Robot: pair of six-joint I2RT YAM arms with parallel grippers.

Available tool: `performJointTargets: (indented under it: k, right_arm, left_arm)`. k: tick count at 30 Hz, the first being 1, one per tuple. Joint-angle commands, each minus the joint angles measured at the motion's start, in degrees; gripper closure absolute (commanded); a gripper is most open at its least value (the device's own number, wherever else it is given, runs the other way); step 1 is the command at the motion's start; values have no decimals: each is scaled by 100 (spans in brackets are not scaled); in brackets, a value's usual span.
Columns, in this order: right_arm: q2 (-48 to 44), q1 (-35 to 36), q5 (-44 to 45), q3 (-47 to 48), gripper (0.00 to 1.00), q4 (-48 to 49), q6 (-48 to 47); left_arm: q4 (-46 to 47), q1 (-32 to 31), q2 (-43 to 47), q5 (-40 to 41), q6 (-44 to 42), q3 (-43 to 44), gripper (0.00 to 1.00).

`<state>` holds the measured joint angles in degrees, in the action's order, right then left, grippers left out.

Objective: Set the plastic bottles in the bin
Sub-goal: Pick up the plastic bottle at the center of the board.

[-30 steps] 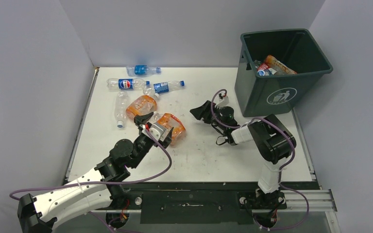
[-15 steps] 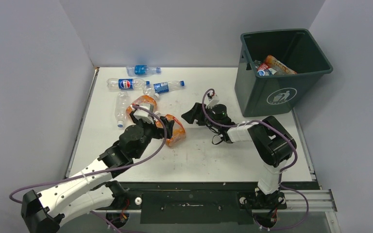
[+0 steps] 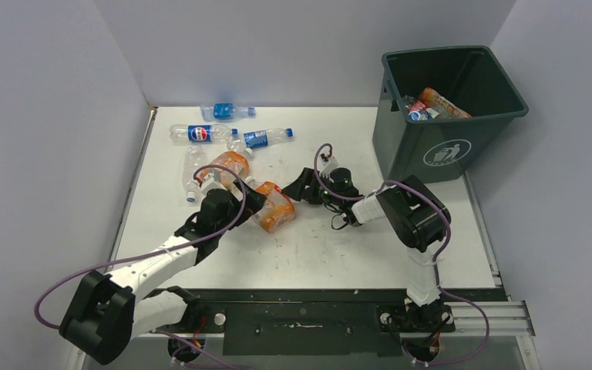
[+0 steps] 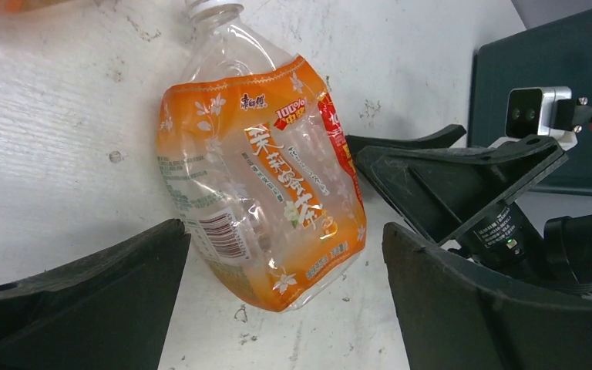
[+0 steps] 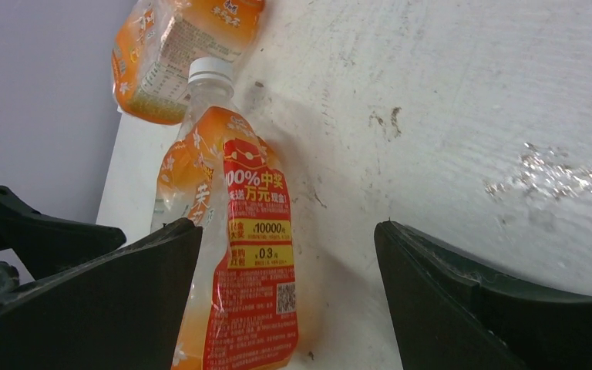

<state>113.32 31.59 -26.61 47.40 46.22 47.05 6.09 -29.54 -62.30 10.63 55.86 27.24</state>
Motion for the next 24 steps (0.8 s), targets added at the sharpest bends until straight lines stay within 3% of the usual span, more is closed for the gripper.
performJointTargets:
  k: [1, 4, 12, 24]
  right_arm:
    - [343, 120, -357, 607, 16, 277, 53]
    - [447, 182, -281, 687, 20, -15, -78]
    - [705, 245, -78, 395, 49, -24, -29]
    - [774, 294, -12, -109, 56, 343, 67]
  left_arm:
    - [355, 128, -346, -72, 610, 146, 4]
    - [168, 165, -397, 100, 686, 95, 4]
    - [326, 220, -424, 50, 801, -218, 4]
    - [1710, 229, -1486, -817, 920, -282, 1]
